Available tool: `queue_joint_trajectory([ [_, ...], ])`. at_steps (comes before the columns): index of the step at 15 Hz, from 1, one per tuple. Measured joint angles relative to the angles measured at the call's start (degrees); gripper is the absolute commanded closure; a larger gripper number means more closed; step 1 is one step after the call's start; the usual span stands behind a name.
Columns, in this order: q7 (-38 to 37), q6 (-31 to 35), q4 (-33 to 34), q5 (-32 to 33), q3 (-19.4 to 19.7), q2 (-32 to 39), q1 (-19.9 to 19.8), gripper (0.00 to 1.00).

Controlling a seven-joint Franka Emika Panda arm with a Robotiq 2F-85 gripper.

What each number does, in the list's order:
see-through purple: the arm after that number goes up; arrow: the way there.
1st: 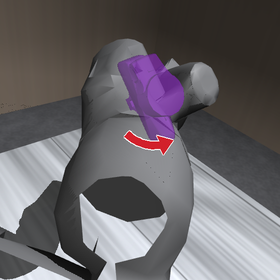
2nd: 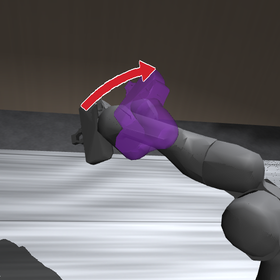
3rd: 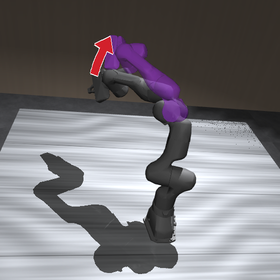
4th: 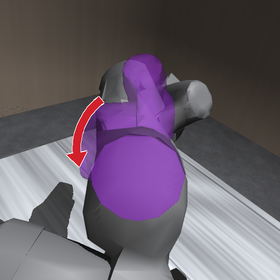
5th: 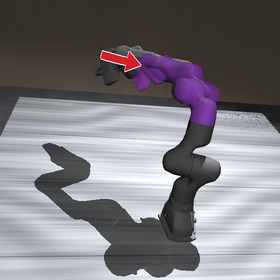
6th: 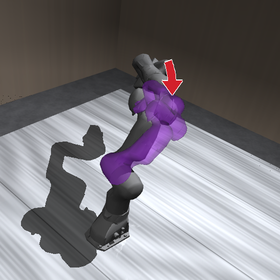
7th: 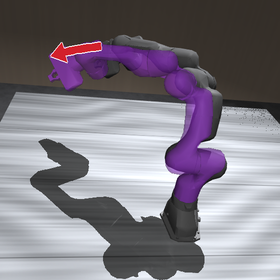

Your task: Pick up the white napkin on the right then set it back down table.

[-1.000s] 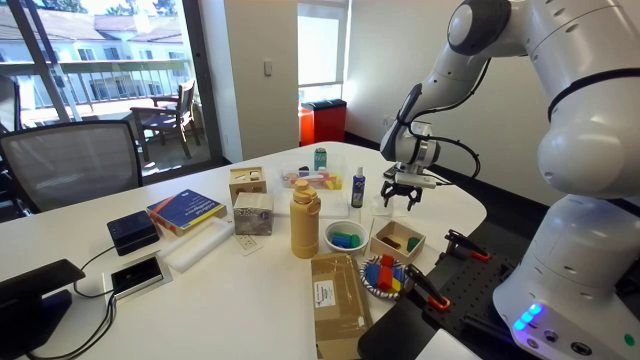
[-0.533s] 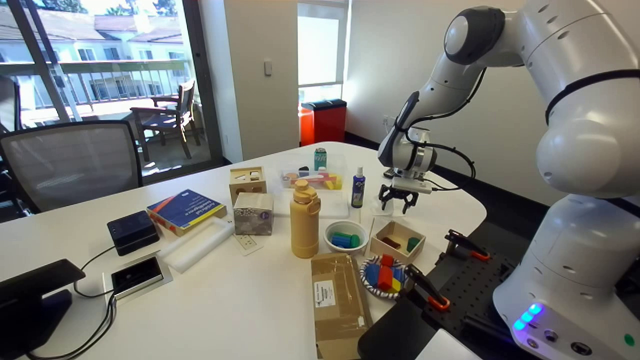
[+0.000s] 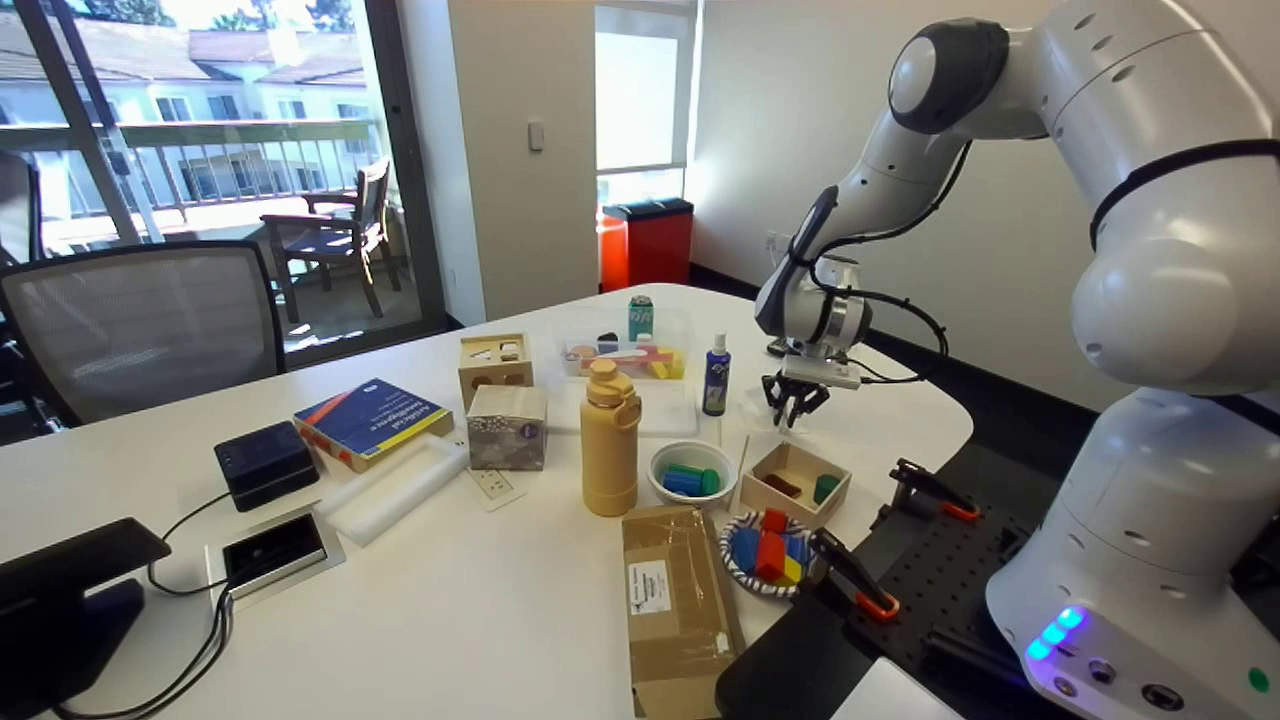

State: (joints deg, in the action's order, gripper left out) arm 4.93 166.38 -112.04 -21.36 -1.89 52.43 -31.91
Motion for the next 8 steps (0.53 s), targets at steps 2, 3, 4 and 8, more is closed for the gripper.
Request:
queue_joint_trajectory([
  [2,0.0,1.4,-0.2,0.0,-0.2,0.0,0.0,1.0],
  [3,0.0,2.2,-0.4,0.0,-0.2,-0.1,0.1,1.0],
  [4,0.0,2.8,-0.6,0.0,-0.2,-0.3,0.2,1.0],
  [8,-3.0,4.3,-3.1,0.1,0.6,-2.8,1.3,1.0],
])
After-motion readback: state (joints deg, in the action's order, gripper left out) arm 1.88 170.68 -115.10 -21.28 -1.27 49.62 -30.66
